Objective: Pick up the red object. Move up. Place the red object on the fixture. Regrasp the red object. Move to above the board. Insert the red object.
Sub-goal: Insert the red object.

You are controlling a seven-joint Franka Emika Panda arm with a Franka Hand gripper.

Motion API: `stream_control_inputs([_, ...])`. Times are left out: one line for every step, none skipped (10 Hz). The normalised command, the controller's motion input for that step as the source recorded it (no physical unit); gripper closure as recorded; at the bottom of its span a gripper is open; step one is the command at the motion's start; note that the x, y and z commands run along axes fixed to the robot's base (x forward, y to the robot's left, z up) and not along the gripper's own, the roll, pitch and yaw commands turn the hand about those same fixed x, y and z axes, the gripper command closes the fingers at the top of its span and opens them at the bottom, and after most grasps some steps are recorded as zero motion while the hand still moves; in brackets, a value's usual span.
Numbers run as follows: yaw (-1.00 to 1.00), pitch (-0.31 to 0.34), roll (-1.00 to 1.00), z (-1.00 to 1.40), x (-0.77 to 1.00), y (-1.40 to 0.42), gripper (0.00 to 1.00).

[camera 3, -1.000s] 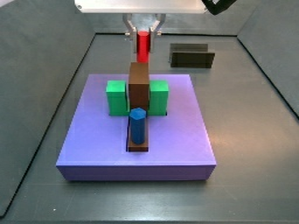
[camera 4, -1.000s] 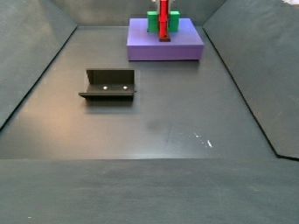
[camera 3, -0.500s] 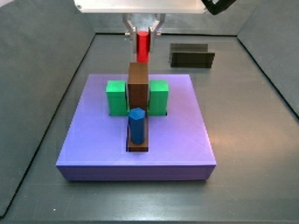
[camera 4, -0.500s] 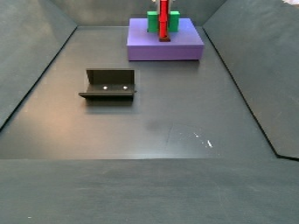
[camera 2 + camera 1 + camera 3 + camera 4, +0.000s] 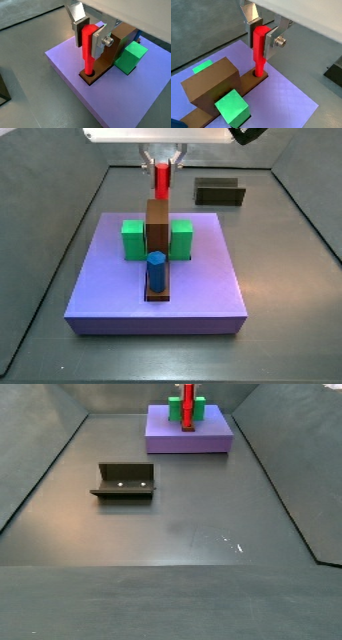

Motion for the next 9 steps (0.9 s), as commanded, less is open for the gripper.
stream_control_inputs([0.00,-0.013,-0.07,0.02,-0.10,0.00,1.00])
stream_control_inputs([0.00,-0.011,-0.08,0.03,-0.09,0.00,1.00])
stream_control_inputs([0.00,-0.013,-0.06,0.01,-0.05,0.00,1.00])
stream_control_inputs([0.00,-0.009,-0.05,0.02,0.00,0.00,1.00])
stream_control_inputs([0.01,-0.011,-0.04,0.00,0.00,0.00,1.00])
stream_control_inputs([0.03,-0.011,-0.02,0.00,0.00,0.00,1.00])
stream_control_inputs([0.03,-0.014,-0.01,0.00,0.00,-0.01,1.00])
stream_control_inputs([0.00,-0.039,0.00,-0.06,0.00,0.00,1.00])
stream_control_inputs([0.03,-0.030,0.00,-0.06,0.00,-0.04,1.00])
